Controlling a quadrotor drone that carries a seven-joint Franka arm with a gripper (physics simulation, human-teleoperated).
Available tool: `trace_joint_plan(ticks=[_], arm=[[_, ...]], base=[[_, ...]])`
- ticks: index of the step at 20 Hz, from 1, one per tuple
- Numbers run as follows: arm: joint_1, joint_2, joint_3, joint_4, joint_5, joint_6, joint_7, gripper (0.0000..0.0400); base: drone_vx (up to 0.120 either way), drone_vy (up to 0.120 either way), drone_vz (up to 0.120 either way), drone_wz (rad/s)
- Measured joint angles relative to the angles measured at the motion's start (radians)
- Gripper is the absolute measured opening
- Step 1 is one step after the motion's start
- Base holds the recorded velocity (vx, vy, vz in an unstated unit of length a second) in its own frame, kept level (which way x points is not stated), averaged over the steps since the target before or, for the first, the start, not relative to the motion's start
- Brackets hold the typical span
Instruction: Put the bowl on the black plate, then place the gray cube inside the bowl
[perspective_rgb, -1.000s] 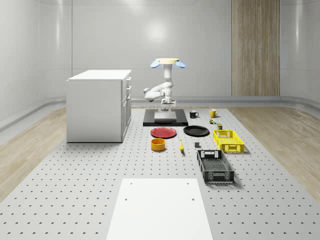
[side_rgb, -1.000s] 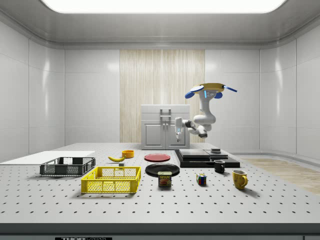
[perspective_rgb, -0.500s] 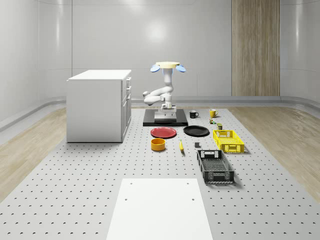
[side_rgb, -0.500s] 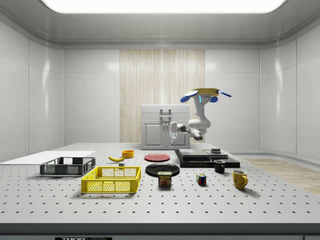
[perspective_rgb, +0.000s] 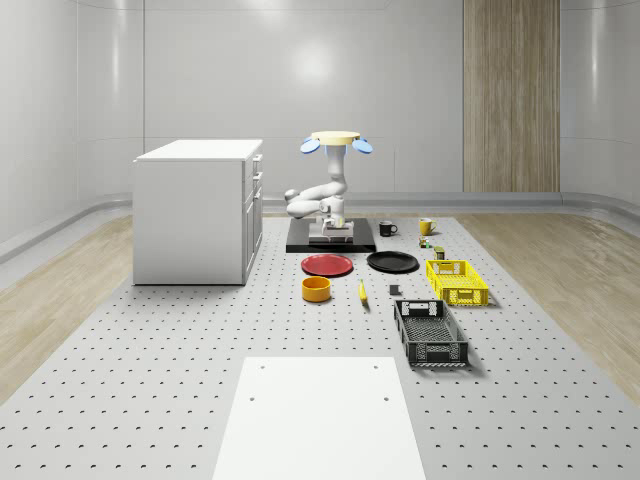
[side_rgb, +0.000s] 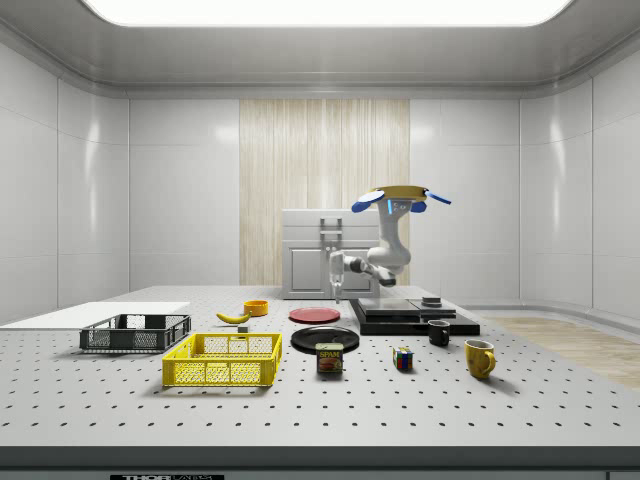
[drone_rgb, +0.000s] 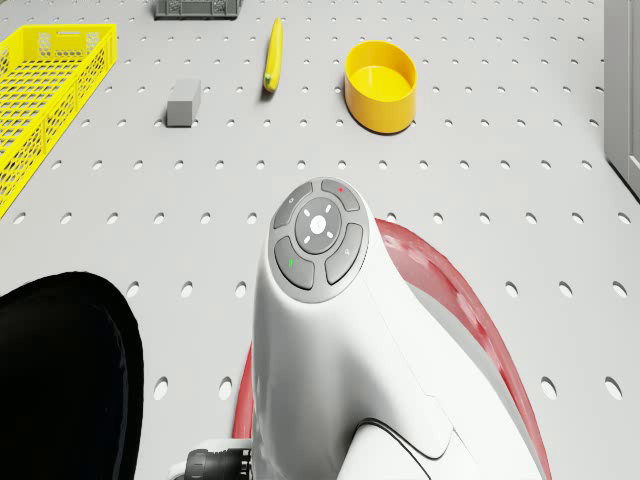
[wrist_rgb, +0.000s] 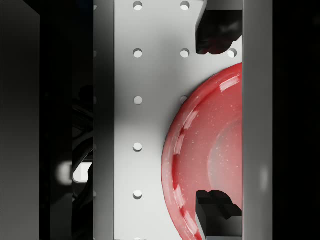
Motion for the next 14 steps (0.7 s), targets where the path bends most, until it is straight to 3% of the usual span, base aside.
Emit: trace_joint_plan(ticks=[3, 6, 9, 14], arm=[[-0.004, -0.013, 0.003, 0.001, 0.006, 0.012, 0.004, 0.04], [-0.008, -0.026, 0.007, 0.002, 0.013, 0.024, 0.007, 0.04], [-0.011, -0.038, 0.01, 0.002, 0.019, 0.035, 0.01, 0.04], [-0.017, -0.058, 0.015, 0.004, 0.028, 0.054, 0.015, 0.04]], base=[[0.12, 0.0, -0.08, 0.0], [0.12, -0.013, 0.0, 0.0], [0.12, -0.107, 0.0, 0.0], [0.12, 0.0, 0.0, 0.0]])
